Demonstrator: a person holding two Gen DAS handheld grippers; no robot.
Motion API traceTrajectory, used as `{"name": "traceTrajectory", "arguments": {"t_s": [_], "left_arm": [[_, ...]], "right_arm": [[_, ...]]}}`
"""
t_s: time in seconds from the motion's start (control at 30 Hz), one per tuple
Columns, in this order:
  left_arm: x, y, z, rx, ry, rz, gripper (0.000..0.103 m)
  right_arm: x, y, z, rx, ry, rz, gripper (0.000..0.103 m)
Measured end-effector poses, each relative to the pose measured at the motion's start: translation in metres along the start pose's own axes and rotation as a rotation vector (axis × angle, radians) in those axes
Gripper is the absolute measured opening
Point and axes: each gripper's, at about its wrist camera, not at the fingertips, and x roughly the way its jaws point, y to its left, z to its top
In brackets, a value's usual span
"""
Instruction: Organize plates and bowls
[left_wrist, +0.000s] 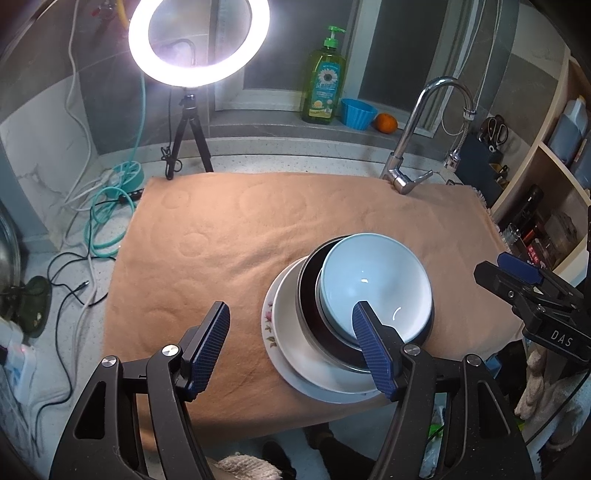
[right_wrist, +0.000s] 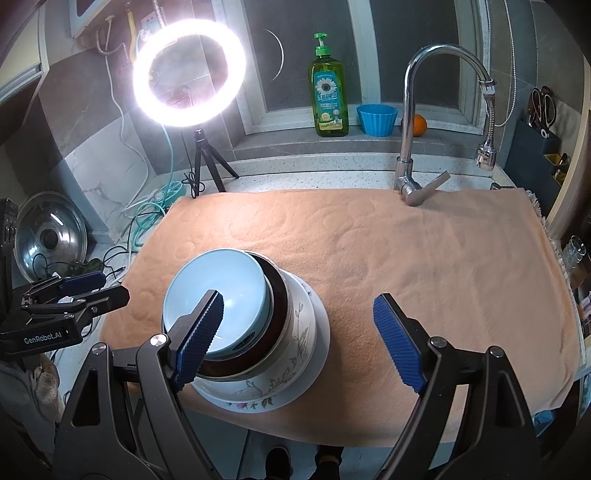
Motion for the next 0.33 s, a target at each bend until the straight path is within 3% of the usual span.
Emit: {"name": "traceTrajectory", "arguments": {"t_s": [0.1,0.2,0.33], "left_arm": [[0.0037,0.0021,0.0017,-0.022,0.017,-0.022,0.073],[0.0009,0.0019,0.0028,-0.021,-0.018,-0.012,0.080],[0.0014,0.0041,0.0072,-0.027,-0.030,-0.009,0.081]], "right_arm": [[0.0013,-0.0002,0.0009,0.001,0.000,-0.002,0.086],[0.0019,0.0007,0.0008,-0.005,0.000,-0.007,0.086],[0.0069,-0.0020,0.0033,-0.006,0.004,-0.009,0.086]]}}
